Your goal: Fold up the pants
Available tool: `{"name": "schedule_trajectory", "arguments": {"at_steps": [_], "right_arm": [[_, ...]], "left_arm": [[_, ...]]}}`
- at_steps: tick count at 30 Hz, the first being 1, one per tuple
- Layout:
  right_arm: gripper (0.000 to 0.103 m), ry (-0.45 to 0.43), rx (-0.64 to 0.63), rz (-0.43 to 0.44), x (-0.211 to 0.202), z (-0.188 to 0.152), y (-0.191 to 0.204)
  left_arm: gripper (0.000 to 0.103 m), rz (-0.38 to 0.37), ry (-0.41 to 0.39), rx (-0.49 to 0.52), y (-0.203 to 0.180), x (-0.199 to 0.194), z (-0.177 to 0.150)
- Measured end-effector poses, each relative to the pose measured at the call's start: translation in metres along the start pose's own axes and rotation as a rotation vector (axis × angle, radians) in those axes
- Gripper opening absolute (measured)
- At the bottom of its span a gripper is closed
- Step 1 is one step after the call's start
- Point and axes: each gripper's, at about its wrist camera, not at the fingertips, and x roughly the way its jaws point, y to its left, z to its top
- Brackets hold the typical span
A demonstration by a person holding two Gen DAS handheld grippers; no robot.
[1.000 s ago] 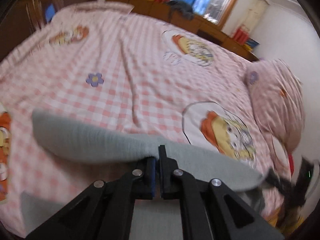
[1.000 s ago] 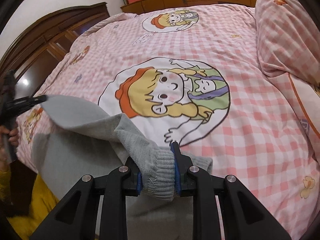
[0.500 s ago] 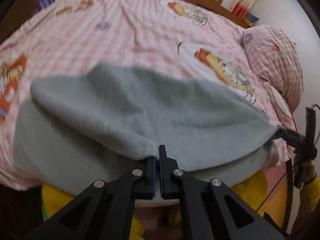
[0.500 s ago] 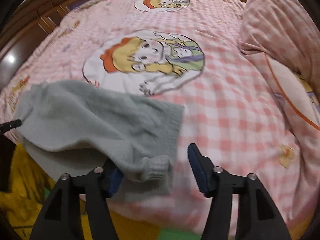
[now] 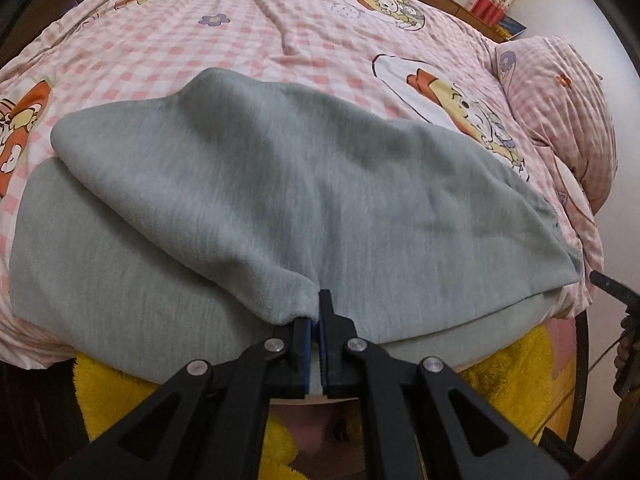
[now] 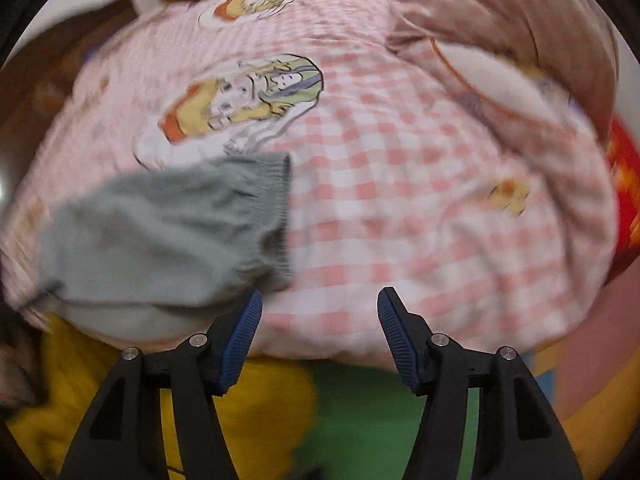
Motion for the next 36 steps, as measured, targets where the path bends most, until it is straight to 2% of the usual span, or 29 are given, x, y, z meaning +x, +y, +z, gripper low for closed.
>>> {"name": "schedule_trajectory", "arguments": {"at_steps": [5,8,9,10,11,12,16,19,23,28,30,31,33,34,36], "right_arm": [[0.062,0.034,0.043,0.107,0.014,0.006,0.023],[0.053,0.060,0.041,0.092,0.031,0.011,0.033],[0.041,0.067,0.040,0.081,0.037,0.012,0.035],[0.023,0.071,0.041,0.060,0.042,0.015,0.038],[0.014,0.066,0.041,0.046,0.043,0.017,0.036],[0.013,0.053,0.043,0.035,0.042,0.020,0.036],[0.013,-0.038,0.022,0.044,0.018,0.032,0.036],[0.013,-0.042,-0.003,0.047,0.013,0.031,0.036],[0.013,0.015,-0.016,0.010,0.034,0.017,0.031],[0.013,0.056,-0.041,-0.060,0.057,-0.004,0.025],[0.015,0.059,-0.056,-0.078,0.060,-0.008,0.024],[0.020,0.060,-0.060,-0.090,0.059,-0.008,0.024],[0.031,0.053,-0.070,-0.131,0.056,-0.007,0.025],[0.033,0.044,-0.079,-0.153,0.052,-0.006,0.026],[0.033,0.023,-0.100,-0.188,0.041,-0.005,0.030]], "left_arm": [[0.003,-0.025,0.003,-0.022,0.003,0.004,0.002],[0.002,-0.041,0.002,-0.039,0.005,0.006,0.004],[0.003,-0.045,0.002,-0.044,0.006,0.005,0.004],[0.003,-0.046,-0.003,-0.046,0.007,0.004,0.004],[0.003,-0.047,-0.011,-0.044,0.007,0.000,0.004],[0.002,-0.047,-0.020,-0.033,0.006,-0.006,0.002],[0.002,-0.064,-0.068,0.012,0.003,-0.049,-0.004],[0.002,-0.083,-0.066,0.036,0.002,-0.069,-0.013],[0.002,-0.062,0.004,0.054,-0.003,-0.055,-0.027],[0.003,-0.056,0.086,-0.004,0.006,-0.021,-0.035],[0.009,-0.054,0.115,-0.027,0.012,-0.010,-0.034],[0.011,-0.050,0.124,-0.040,0.014,-0.006,-0.034],[0.022,-0.047,0.132,-0.062,0.019,-0.005,-0.034],[0.025,-0.048,0.129,-0.066,0.021,-0.006,-0.035],[0.038,-0.026,0.110,-0.054,0.024,-0.016,-0.035]]}}
